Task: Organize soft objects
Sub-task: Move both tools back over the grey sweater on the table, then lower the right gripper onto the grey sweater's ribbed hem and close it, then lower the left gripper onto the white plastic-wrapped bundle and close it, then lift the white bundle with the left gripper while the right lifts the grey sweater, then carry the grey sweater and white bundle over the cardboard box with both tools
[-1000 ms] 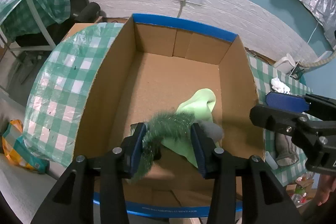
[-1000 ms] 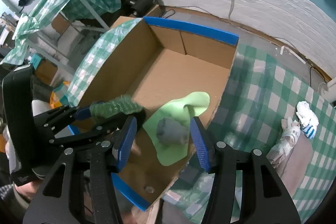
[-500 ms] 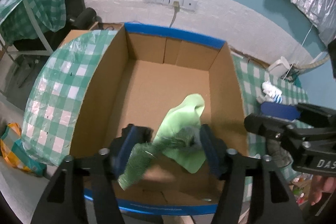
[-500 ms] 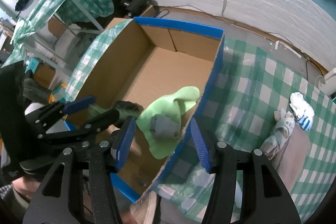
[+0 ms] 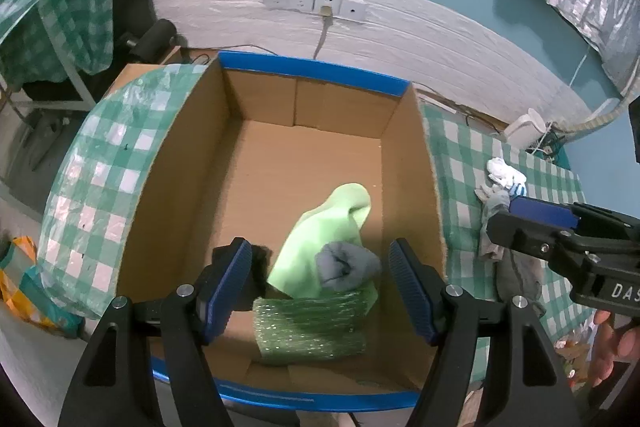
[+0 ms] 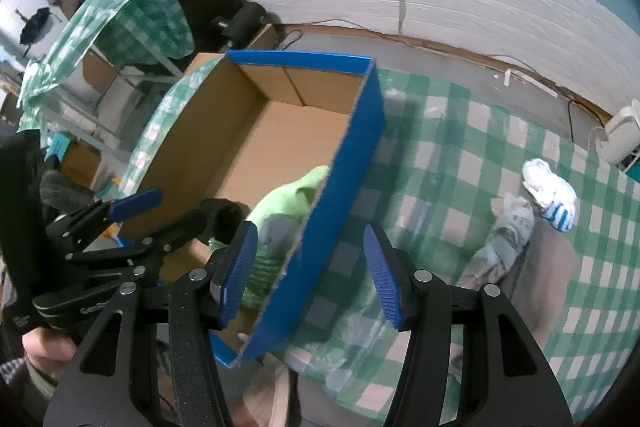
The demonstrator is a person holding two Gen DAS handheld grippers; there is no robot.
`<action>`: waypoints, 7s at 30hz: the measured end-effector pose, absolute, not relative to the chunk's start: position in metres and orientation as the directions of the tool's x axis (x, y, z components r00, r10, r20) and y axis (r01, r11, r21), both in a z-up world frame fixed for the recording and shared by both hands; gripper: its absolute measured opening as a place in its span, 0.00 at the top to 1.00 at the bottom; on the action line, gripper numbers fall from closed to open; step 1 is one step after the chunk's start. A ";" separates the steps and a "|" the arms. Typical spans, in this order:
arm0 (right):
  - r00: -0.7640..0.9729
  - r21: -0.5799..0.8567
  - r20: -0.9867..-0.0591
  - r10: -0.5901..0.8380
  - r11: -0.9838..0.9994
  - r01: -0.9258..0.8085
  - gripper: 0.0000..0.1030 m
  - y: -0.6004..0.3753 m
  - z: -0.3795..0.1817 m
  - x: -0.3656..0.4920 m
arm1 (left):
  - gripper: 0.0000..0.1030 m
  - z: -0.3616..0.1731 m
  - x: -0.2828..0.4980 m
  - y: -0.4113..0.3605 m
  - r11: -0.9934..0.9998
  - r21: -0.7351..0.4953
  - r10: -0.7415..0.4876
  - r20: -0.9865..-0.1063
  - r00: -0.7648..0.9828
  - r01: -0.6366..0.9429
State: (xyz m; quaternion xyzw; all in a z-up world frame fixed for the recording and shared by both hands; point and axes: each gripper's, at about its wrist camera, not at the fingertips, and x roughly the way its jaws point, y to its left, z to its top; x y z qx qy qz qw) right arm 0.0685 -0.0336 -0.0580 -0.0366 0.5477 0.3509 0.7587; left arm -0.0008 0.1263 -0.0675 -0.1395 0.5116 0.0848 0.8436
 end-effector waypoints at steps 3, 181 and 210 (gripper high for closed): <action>0.163 0.329 -0.857 0.489 0.762 -0.557 0.44 -0.045 -0.059 0.071 | 0.29 -0.066 0.001 0.119 0.951 -0.145 -0.003 -0.886 0.464 -0.272; 0.361 0.138 -0.906 0.222 0.960 -0.244 0.88 -0.355 -0.140 0.116 | 0.60 -0.143 0.098 -0.171 0.995 0.021 -0.012 -0.943 0.332 0.096; 0.410 0.151 -0.862 0.298 0.923 -0.355 0.88 -0.294 -0.084 0.105 | 0.60 -0.085 0.046 -0.069 1.000 -0.018 -0.012 -0.914 0.405 -0.010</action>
